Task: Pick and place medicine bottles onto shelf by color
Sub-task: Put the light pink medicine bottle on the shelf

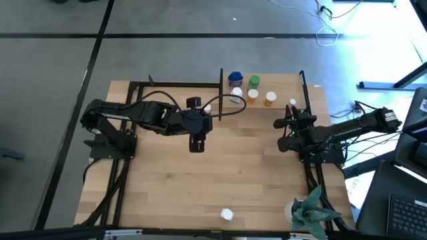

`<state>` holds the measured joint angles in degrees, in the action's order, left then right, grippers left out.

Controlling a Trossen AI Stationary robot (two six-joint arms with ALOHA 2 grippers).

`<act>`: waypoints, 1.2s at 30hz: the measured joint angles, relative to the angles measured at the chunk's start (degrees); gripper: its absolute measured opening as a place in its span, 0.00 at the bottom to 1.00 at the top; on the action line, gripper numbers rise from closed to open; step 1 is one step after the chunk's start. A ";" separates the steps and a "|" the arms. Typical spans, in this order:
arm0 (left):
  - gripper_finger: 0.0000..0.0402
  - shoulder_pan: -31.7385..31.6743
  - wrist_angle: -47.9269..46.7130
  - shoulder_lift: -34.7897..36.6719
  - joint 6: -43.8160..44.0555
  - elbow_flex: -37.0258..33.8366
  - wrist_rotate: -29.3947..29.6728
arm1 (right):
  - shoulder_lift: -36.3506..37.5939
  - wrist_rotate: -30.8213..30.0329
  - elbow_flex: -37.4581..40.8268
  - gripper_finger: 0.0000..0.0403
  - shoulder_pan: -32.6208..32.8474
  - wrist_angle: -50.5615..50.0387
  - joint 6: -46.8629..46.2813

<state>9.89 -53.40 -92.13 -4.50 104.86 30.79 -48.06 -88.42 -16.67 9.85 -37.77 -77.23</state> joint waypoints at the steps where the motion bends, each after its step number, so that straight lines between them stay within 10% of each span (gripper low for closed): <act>1: 0.43 0.00 -0.03 -0.01 -0.01 0.00 0.02 | -0.13 -0.07 0.37 0.26 0.00 0.28 0.37; 36: 0.43 0.00 -0.12 -0.01 -0.08 0.00 0.00 | -1.06 -1.55 2.06 0.26 -7.00 3.25 4.00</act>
<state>9.89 -53.52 -92.14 -4.58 104.86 30.79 -49.12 -89.97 -14.61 2.84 -34.52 -73.23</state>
